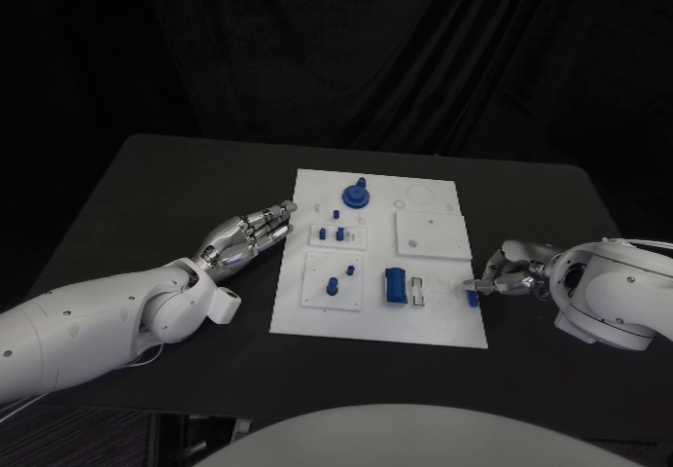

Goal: Assemble the parts on the task board

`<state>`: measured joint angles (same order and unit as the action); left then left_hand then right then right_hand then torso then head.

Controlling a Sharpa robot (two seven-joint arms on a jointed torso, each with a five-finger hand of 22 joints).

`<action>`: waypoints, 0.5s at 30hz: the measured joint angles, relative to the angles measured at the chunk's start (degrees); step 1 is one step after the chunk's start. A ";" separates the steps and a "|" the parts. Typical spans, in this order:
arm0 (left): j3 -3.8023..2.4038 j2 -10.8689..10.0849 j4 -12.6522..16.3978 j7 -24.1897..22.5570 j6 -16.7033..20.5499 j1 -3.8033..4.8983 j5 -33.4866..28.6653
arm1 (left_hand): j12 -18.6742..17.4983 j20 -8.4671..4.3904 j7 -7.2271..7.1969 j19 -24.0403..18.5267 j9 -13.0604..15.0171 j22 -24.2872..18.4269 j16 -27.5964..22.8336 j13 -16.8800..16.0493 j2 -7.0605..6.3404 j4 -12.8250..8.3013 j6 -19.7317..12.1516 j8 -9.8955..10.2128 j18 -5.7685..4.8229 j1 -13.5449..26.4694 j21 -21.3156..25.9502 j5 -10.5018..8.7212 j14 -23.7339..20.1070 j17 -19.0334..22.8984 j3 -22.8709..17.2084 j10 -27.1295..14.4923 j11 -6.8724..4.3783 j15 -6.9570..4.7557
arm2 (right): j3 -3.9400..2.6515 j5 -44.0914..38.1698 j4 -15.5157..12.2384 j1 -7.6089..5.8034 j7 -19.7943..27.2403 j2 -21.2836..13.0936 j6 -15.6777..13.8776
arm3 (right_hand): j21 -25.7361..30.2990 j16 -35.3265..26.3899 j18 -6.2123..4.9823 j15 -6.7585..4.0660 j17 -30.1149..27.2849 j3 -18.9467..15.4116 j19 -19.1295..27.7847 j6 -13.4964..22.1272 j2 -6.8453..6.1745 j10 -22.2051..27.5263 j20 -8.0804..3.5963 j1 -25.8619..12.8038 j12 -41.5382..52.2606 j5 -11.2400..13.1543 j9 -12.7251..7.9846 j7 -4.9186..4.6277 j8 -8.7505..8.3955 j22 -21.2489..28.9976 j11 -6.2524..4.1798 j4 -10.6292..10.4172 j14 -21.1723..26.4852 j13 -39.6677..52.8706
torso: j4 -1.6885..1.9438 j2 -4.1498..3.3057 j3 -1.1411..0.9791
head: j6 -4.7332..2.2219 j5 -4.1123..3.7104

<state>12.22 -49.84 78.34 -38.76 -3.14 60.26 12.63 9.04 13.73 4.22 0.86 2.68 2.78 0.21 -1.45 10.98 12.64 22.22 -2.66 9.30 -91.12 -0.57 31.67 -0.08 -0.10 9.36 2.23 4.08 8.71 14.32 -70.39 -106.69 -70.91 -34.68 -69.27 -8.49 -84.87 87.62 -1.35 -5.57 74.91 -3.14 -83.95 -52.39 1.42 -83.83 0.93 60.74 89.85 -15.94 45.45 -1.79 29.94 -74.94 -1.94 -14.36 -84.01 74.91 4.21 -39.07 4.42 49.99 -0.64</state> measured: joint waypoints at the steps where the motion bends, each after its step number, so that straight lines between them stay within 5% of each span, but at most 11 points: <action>1: 0.00 0.01 0.00 0.00 0.00 0.00 0.00 | 0.00 0.00 0.00 0.00 0.00 0.00 0.00 0.00 0.00 0.00 0.00 0.00 0.00 0.00 0.00 0.00 0.00 0.00 0.00 0.00 0.00 0.00 | 0.00 -0.16 0.11 0.08 -0.04 0.13 0.12 | 0.00 0.00 0.00 0.00 0.00 0.00 0.00 0.00 0.00 0.00 0.00 0.00 0.00 0.00 0.00 0.00 0.00 0.00 0.00 0.00 0.00 0.02 | -0.01 0.00 0.00 | 0.00 -0.02; 15: -0.01 0.01 -0.04 0.00 -0.05 -0.13 0.00 | 0.00 0.00 0.00 0.00 -0.01 0.00 0.00 0.00 0.00 -0.16 0.00 0.00 0.00 0.00 0.00 0.00 0.00 0.05 -0.16 0.00 0.00 0.00 | 0.00 -2.29 1.46 1.49 -0.50 1.61 1.85 | 0.00 0.00 0.00 0.00 0.00 -0.33 0.00 0.00 0.55 0.00 0.00 1.87 0.00 0.00 -0.32 0.00 -0.56 0.01 0.00 0.78 0.00 0.03 | -0.03 0.03 0.02 | 0.00 -0.26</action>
<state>12.21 -49.83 78.30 -38.76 -3.19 60.13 12.63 9.04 13.73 4.21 0.86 2.68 2.78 0.21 -1.45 10.98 12.48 22.22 -2.66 9.30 -91.12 -0.57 31.66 -0.08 -0.05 9.20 2.23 4.08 8.71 14.32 -72.68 -105.23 -69.42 -35.18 -67.66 -6.64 -84.87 87.62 -1.36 -5.57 74.91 -3.47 -83.95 -52.38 1.97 -83.83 0.93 62.61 89.85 -15.94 45.13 -1.80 29.38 -74.93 -1.94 -13.58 -84.01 74.94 4.19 -39.05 4.44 49.99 -0.90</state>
